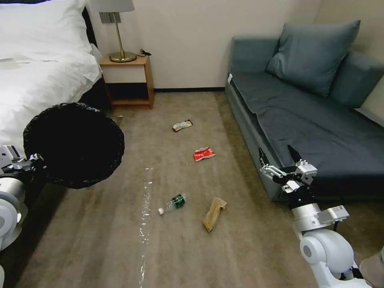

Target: Pick up the trash bin, then pick up the garbage on the floor and place it into the trash bin.

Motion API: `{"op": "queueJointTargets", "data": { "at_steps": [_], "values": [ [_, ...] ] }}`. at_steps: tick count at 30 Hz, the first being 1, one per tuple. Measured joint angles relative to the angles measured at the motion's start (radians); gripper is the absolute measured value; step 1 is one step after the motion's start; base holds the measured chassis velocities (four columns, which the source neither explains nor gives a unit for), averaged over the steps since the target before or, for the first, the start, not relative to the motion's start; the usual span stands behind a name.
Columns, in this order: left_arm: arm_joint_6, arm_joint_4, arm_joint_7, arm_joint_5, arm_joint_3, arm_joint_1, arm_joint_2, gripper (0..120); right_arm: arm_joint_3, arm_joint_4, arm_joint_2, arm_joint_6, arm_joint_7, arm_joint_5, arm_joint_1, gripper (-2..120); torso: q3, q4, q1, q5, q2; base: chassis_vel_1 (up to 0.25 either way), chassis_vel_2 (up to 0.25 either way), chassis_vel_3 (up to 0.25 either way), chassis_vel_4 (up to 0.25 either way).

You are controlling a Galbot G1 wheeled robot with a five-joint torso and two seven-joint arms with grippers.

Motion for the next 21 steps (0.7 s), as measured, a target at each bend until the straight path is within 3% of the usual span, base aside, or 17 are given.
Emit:
{"op": "queueJointTargets", "data": {
  "at_steps": [21],
  "values": [
    [-0.008,-0.015,-0.003,-0.011,0.008,0.002,-0.004,0,0.01,0.0,-0.007,0.015,-0.027,-0.015,-0.012,100,0.0,0.0002,0.0,0.0,0.0,-0.082,0.088,0.081,-0.08]
  ]
}}
